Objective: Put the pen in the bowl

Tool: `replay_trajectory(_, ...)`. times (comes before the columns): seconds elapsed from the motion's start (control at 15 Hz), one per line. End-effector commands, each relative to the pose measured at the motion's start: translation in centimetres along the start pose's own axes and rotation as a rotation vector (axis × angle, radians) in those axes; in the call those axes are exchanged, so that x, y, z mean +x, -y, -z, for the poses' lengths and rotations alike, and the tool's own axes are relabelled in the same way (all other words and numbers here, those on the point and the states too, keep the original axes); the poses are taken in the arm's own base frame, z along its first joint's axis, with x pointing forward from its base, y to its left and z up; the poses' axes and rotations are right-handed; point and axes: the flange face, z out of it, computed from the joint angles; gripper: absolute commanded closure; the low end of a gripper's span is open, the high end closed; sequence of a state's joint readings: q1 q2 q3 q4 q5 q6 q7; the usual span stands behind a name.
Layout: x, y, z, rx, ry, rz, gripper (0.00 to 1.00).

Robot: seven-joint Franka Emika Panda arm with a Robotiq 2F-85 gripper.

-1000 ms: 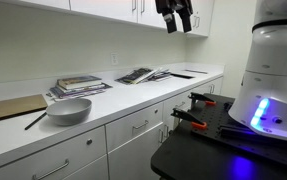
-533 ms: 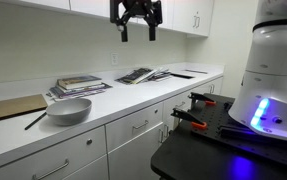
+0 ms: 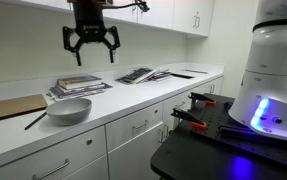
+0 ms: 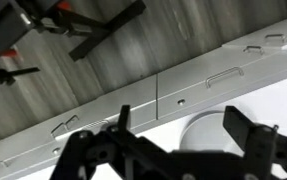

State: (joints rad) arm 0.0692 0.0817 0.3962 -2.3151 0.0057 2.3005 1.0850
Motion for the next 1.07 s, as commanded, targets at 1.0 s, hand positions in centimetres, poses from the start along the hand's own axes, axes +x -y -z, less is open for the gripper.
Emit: replay_trajectory(1.0, 8.1, 16.8, -8.5, 0.094, -0.040, -0.196, 0.00)
